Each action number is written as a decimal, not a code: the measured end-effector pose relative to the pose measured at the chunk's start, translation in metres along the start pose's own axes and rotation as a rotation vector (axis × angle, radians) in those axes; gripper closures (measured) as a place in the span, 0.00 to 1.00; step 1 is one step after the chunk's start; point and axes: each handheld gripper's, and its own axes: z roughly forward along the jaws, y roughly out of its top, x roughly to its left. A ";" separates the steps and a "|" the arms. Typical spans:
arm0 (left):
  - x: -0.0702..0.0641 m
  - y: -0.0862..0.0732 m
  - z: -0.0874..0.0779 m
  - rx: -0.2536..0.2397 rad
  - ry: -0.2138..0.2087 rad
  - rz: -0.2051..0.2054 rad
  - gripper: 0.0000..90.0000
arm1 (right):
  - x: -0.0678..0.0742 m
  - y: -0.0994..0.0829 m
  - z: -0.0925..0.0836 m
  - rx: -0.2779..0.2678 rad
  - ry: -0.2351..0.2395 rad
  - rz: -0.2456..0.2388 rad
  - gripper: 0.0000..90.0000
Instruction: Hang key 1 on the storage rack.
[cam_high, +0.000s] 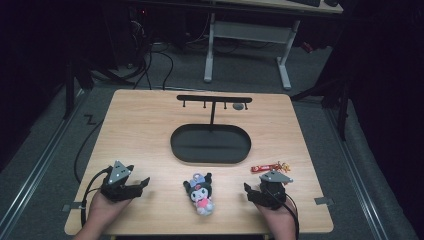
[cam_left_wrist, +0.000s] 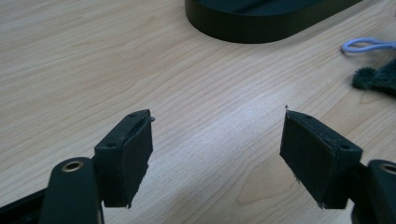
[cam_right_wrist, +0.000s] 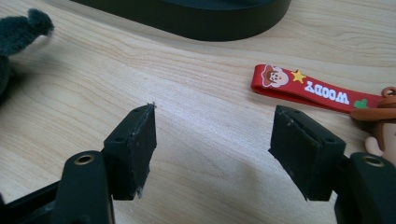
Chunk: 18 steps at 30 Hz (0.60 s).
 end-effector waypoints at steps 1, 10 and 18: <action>0.000 0.000 0.001 0.006 -0.002 0.006 0.28 | 0.001 0.001 0.003 0.007 -0.003 0.003 0.36; 0.003 -0.002 -0.001 0.001 -0.004 -0.005 0.28 | 0.003 0.016 0.010 0.115 0.009 -0.055 0.38; -0.003 -0.001 0.002 0.018 -0.019 0.022 0.28 | -0.004 0.018 0.004 0.217 0.033 -0.087 0.38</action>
